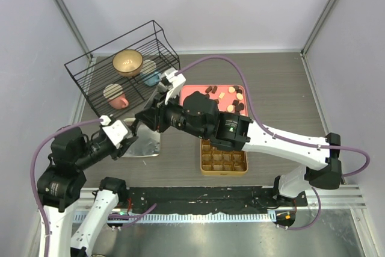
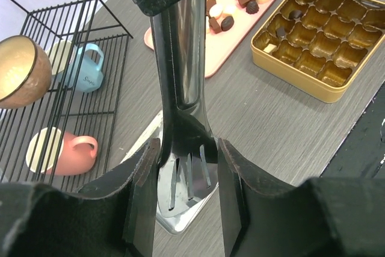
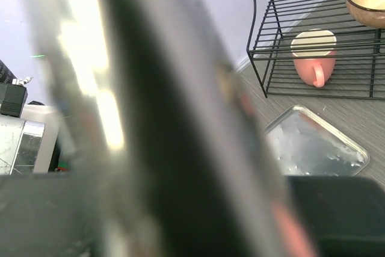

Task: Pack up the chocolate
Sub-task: Adjust the clamp, then pick up the fake chocolate from the plate.

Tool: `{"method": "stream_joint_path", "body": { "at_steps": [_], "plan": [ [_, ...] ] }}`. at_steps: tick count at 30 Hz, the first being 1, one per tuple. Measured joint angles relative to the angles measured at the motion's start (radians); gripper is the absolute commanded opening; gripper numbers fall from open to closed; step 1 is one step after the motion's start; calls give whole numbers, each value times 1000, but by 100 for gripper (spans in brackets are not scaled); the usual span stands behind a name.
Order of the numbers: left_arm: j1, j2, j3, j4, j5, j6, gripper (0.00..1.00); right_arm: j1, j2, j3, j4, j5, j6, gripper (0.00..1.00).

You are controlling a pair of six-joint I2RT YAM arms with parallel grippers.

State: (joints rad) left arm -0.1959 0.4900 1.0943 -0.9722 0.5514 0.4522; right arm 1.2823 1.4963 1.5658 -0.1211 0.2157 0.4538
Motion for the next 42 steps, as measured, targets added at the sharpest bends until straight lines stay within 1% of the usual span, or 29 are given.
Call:
{"method": "stream_joint_path", "body": {
  "at_steps": [1, 2, 7, 10, 12, 16, 19, 22, 23, 26, 28, 32, 35, 39, 42],
  "plan": [
    [0, 1, 6, -6, 2, 0, 91, 2, -1, 0, 1, 1, -2, 1],
    [0, 1, 12, -13, 3, -2, 99, 2, -3, 0, 0, 1, -3, 1],
    [0, 0, 68, -14, -19, -48, 100, 6, -15, 0, -32, 52, -45, 1],
    [0, 0, 110, -2, -62, -87, 100, 6, -21, 0, -74, 138, -86, 1],
    [0, 0, 136, -2, -86, -108, 100, 3, -29, -10, -106, 222, -116, 1],
    [0, 9, 154, -2, -144, -147, 100, -18, -70, -73, -169, 371, -161, 1],
    [0, 41, 127, -4, -177, -167, 99, -91, -117, -158, -204, 418, -168, 1],
    [0, 97, 62, -5, -203, -183, 100, -242, -156, -222, -224, 388, -150, 1],
    [0, 122, 39, -4, -212, -186, 100, -312, -163, -237, -227, 372, -142, 1],
    [0, 203, -14, -3, -233, -195, 100, -501, -160, -254, -225, 330, -134, 1],
    [0, 251, -45, 5, -245, -203, 100, -585, -147, -255, -220, 308, -137, 1],
    [0, 336, -106, 51, -278, -209, 100, -667, -91, -253, -169, 236, -146, 1],
    [0, 368, -164, 89, -312, -206, 100, -733, -10, -253, -119, 159, -154, 1],
    [7, 374, -222, 101, -350, -201, 99, -788, 77, -253, -81, 121, -178, 1],
    [17, 341, -282, 121, -373, -188, 100, -811, 126, -252, -51, 122, -210, 1]
  ]
}}
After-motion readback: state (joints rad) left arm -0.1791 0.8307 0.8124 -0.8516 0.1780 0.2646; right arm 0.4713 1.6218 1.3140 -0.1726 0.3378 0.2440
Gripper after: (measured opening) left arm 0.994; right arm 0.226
